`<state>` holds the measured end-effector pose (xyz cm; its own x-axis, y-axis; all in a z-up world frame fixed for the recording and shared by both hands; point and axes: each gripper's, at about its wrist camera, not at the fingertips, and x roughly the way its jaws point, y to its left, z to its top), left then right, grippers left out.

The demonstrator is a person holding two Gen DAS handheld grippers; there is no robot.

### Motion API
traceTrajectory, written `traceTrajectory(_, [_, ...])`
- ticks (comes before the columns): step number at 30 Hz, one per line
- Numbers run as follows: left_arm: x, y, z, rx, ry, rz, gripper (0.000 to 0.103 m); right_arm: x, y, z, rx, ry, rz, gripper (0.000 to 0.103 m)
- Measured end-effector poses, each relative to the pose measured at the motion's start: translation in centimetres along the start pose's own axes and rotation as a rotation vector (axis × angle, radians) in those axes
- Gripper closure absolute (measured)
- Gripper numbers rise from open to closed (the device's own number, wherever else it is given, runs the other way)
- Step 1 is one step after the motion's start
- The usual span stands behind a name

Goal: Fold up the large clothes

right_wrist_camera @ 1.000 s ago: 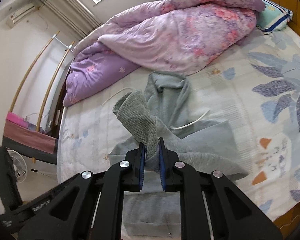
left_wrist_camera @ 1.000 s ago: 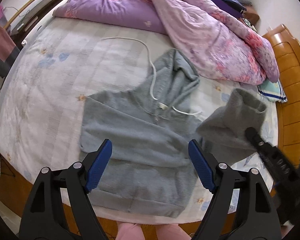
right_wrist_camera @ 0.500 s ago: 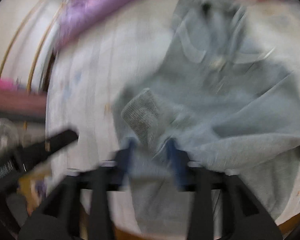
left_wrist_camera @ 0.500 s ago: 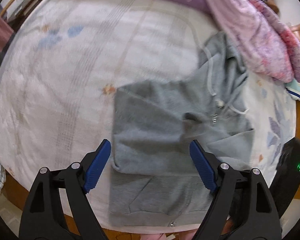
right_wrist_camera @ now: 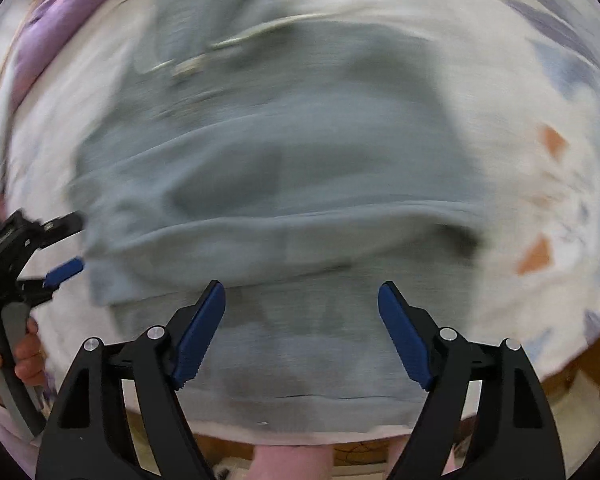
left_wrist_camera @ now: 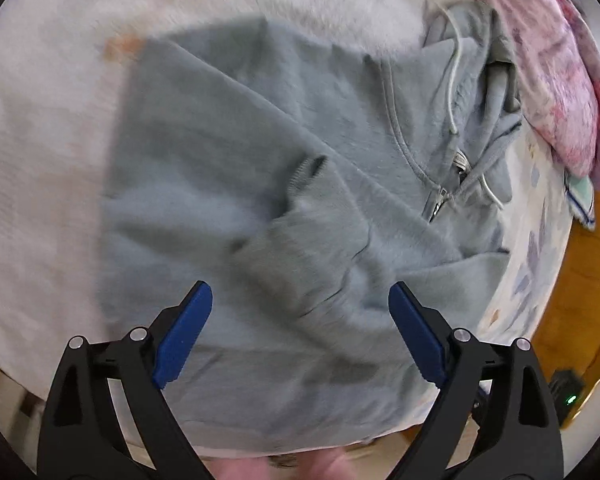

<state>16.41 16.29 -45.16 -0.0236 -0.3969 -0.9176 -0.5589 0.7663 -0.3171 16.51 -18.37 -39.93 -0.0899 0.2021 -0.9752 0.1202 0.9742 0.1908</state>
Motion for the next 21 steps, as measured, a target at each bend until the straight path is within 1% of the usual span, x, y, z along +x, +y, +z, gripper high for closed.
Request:
traceTrajectory(2, [1.8, -0.6, 0.6, -0.054, 0.039, 0.0, 0.014, -0.3, -3.0, 0.6, 0.064, -0.015, -0.03, 0.027])
traceTrajectory(3, [2.4, -0.9, 0.7, -0.061, 0.041, -0.011, 0.025, -0.5, -4.1, 1.0, 0.083, -0.023, -0.05, 0.027])
traceTrajectory(4, [2.9, -1.3, 0.7, -0.055, 0.035, -0.027, 0.067, -0.9, -5.5, 1.4, 0.105, -0.04, -0.074, 0.027])
traceTrajectory(5, [3.1, -1.8, 0.5, -0.039, 0.038, -0.003, 0.077, -1.3, -6.6, 1.9, 0.116, -0.057, -0.083, 0.027])
traceTrajectory(6, [3.0, -2.0, 0.3, -0.028, 0.037, 0.028, 0.079, -2.0, -7.5, 2.4, 0.118, -0.083, -0.076, 0.027])
traceTrajectory(7, [2.4, -2.3, 0.0, -0.012, 0.018, 0.048, 0.081, -2.3, -7.7, 3.0, 0.108, -0.097, -0.065, 0.028])
traceTrajectory(8, [1.7, -2.4, -0.3, 0.005, -0.007, 0.052, 0.081, -2.4, -7.9, 3.6, 0.077, -0.094, -0.052, 0.035])
traceTrajectory(9, [0.5, -2.5, -1.0, 0.028, -0.042, 0.058, 0.081, -1.7, -7.9, 4.3, 0.039, -0.059, -0.062, 0.044])
traceTrajectory(10, [-0.6, -2.3, -1.5, 0.028, -0.06, 0.076, 0.081, -0.9, -7.9, 4.7, 0.017, -0.033, -0.076, 0.07])
traceTrajectory(11, [-1.5, -1.7, -2.2, 0.015, -0.061, 0.092, 0.081, 0.4, -8.1, 5.2, 0.007, 0.009, -0.081, 0.085])
traceTrajectory(13, [-2.4, -0.5, -3.2, -0.001, -0.062, 0.123, 0.081, 3.4, -8.6, 4.7, 0.035, 0.15, -0.04, 0.092])
traceTrajectory(14, [-2.7, 0.1, -3.7, 0.006, -0.069, 0.161, 0.081, 5.3, -8.8, 3.6, 0.04, 0.226, -0.025, 0.094])
traceTrajectory(15, [-2.7, 0.9, -4.3, 0.031, -0.074, 0.231, 0.081, 6.8, -8.9, 2.3, 0.034, 0.273, -0.037, 0.094])
traceTrajectory(16, [-2.5, 1.4, -4.7, 0.041, -0.067, 0.268, 0.08, 7.8, -9.1, 1.3, 0.035, 0.3, -0.065, 0.094])
traceTrajectory(17, [-2.0, 2.4, -5.1, 0.039, -0.042, 0.293, 0.078, 9.0, -9.6, -0.1, 0.047, 0.334, -0.086, 0.096])
traceTrajectory(18, [-1.7, 3.0, -5.3, 0.03, -0.024, 0.286, 0.066, 8.9, -9.9, -0.9, 0.066, 0.329, -0.074, 0.096])
traceTrajectory(19, [-1.5, 3.4, -5.4, 0.022, -0.01, 0.279, 0.058, 8.3, -9.9, -1.1, 0.071, 0.317, -0.065, 0.094])
traceTrajectory(20, [-1.5, 3.6, -5.3, 0.023, -0.015, 0.281, 0.044, 7.4, -9.8, -1.2, 0.073, 0.307, -0.05, 0.093])
traceTrajectory(21, [-1.7, 3.6, -5.2, 0.028, -0.03, 0.28, 0.035, 5.9, -9.8, -1.0, 0.071, 0.279, -0.036, 0.092])
